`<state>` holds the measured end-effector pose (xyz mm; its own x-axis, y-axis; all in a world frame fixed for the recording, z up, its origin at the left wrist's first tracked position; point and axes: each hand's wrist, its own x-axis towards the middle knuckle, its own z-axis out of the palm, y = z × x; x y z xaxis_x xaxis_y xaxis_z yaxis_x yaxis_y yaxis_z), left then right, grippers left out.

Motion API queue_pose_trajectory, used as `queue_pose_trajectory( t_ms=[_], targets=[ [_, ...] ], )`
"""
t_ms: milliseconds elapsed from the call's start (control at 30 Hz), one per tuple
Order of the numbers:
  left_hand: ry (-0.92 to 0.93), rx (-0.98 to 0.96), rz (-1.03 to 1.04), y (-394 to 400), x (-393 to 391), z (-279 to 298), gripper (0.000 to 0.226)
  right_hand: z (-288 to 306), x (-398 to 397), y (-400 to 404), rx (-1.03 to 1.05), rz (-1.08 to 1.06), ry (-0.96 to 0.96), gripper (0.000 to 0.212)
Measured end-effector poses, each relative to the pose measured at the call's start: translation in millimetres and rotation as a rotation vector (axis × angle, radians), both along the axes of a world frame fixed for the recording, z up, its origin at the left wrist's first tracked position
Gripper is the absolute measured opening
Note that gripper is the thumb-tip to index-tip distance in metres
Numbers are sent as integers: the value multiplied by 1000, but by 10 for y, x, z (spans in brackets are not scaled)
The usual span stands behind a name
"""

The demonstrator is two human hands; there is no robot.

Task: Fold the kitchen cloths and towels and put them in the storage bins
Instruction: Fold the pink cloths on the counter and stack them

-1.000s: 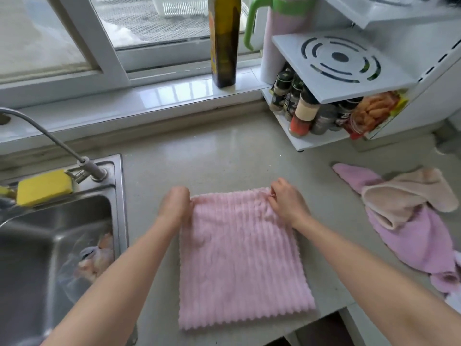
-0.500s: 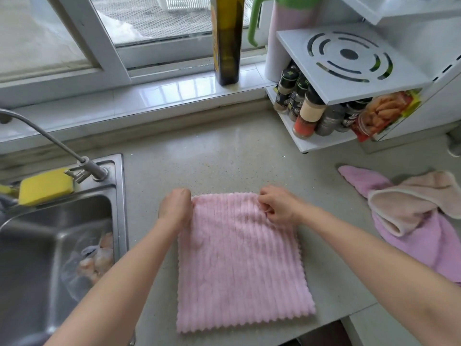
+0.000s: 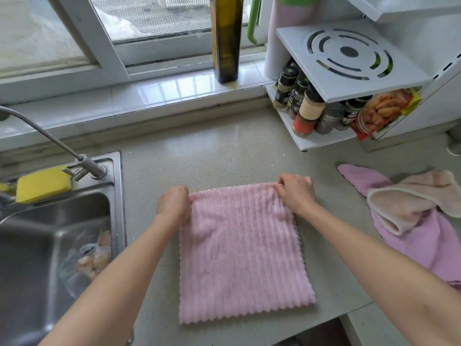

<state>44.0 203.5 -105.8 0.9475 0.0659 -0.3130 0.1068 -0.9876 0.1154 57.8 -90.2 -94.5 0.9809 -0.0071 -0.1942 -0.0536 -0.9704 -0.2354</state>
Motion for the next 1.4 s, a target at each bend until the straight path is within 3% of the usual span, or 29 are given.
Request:
queue_pose_trajectory(
  t_ms=[133,233,300,367,433,500,633,733,833,933,1000,1133,1200,1300,1400],
  targets=[
    [-39,-56,131,27,-34,29,12,-122,-75,198,49,-152,-106,19],
    [-400,-132,174,-98,-205,51,27,-158,-136,347,40,-161,-244,24],
    [-602,-280,70,-308,-363,11,35,-205,-273,585,115,-14,-342,34],
    [-531,-355,-98,-521,-520,-152,39,-310,-478,855,169,208,-289,48],
    [-307,-284,-222,-592,-639,-361,52,-465,-627,903,105,360,-127,62],
    [-152,-138,-218,-461,-704,-523,64,-619,-632,673,47,341,-84,65],
    [-51,78,25,-50,-705,-486,64,-664,-523,182,-36,99,-59,71],
    [-122,52,68,-104,-748,-321,66,-533,-595,306,12,-41,-94,73],
    [-237,-52,-106,-539,-1019,-297,71,-464,-1046,700,118,86,-126,66],
    [-141,-64,-182,-660,-1467,-418,68,-564,-1529,743,49,309,-53,64],
    [-114,-12,-180,-485,-1576,-479,66,-619,-1543,457,2,291,-46,65],
    [-101,98,-124,-229,-1482,-381,68,-493,-1623,33,-118,44,-14,74],
    [-179,15,-202,-367,-1569,-305,71,-413,-1810,253,-43,106,-52,73],
    [-218,-66,-480,-532,-1968,-425,71,-484,-2208,523,39,385,3,67],
    [-144,-52,-474,-304,-2238,-514,72,-549,-2424,131,-58,280,22,72]
  ],
)
